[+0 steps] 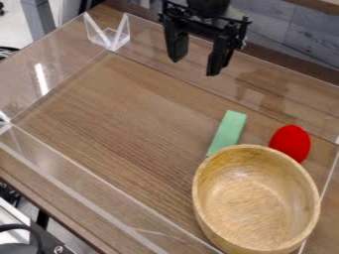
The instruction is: Move the red fruit to the left
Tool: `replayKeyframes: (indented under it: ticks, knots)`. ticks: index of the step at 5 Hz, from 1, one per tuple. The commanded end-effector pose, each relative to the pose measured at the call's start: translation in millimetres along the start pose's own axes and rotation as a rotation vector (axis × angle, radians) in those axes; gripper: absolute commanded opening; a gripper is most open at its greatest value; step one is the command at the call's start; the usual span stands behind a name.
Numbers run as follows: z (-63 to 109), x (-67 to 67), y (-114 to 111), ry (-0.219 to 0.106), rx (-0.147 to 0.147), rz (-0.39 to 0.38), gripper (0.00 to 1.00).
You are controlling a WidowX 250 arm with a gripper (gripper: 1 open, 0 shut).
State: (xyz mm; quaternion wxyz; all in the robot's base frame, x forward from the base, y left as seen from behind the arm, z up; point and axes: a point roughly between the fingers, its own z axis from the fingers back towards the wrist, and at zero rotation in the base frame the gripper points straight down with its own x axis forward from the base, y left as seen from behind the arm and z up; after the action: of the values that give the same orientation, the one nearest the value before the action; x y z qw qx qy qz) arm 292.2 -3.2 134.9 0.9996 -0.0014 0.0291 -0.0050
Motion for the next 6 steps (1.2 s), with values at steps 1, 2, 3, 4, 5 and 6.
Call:
replayKeyframes:
  ticks: [1, 2, 3, 4, 5, 6]
  knots:
    - [-18.2, 3.0, -5.7, 0.025, -0.002, -0.054, 1.00]
    - [-36.4, 11.6, -37.0, 0.026, -0.007, -0.141, 1.00]
    - [-46.5, 18.1, -74.7, 0.014, -0.008, -0.202, 1.00]
    - [-54.8, 21.5, -106.8, 0.000, -0.009, -0.263, 1.00]
    - [-57.3, 22.7, -119.1, -0.017, -0.015, -0.253, 1.00]
    - [-59.7, 25.7, -118.6, -0.023, -0.009, -0.244, 1.00]
